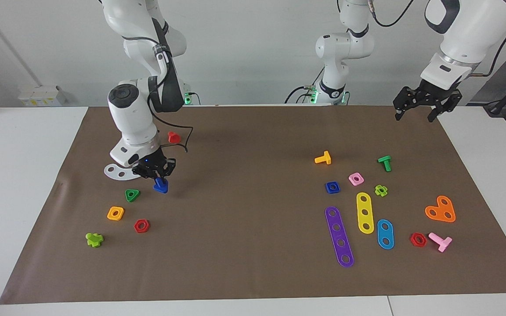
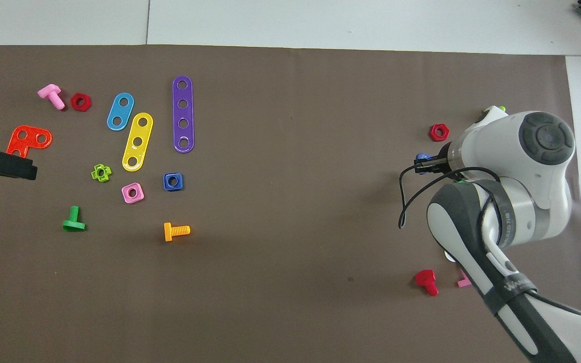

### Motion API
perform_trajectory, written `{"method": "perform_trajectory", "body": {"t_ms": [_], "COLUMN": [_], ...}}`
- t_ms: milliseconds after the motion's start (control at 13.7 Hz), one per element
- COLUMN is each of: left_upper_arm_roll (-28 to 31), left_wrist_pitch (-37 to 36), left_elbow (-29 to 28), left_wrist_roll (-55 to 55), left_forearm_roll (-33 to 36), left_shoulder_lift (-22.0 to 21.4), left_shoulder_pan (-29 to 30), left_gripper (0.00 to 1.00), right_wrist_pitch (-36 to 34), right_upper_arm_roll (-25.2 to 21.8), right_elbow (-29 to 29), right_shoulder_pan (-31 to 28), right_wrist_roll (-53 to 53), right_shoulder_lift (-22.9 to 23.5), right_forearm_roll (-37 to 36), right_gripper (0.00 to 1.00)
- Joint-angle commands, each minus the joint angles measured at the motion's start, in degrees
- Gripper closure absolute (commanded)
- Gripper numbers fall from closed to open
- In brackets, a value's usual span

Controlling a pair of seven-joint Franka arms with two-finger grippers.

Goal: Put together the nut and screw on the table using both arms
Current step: 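Lift the blue bolt and carry it to the table centre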

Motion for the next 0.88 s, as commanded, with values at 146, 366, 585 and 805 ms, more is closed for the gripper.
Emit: {"method": "perform_trajectory", "body": {"t_ms": [146,366,585,805], "left_upper_arm_roll": [-0.3,-0.3,-0.3,-0.3], "left_wrist_pitch": [-0.2,-0.2,-0.2,-0.2], "left_elbow": [-1.6,-1.6,-1.6,-1.6], "left_wrist_roll": [0.3,0.4,0.3,0.4], "left_forearm_roll": [-0.3,-0.3,-0.3,-0.3], "left_shoulder_lift": [-1.7,-1.7,-1.7,-1.7], "left_shoulder_pan": [0.6,0.6,0.6,0.6], "left_gripper": [0.0,0.0,0.0,0.0], "right_wrist_pitch": [-5.4,-5.4,-4.8,-1.9], "right_upper_arm_roll": [0.3,0.3,0.3,0.4], "right_elbow": [6.1,8.2,15.4,18.9], "right_shoulder_pan": [7.2,13.1,19.1,23.2], "right_wrist_roll": [9.7,14.6,23.2,29.5], "right_shoulder_lift": [0.2,1.3,8.0,12.8], "right_forearm_roll": [1.1,1.1,1.1,1.1], "right_gripper": [1.0,1.0,1.0,1.0]}}
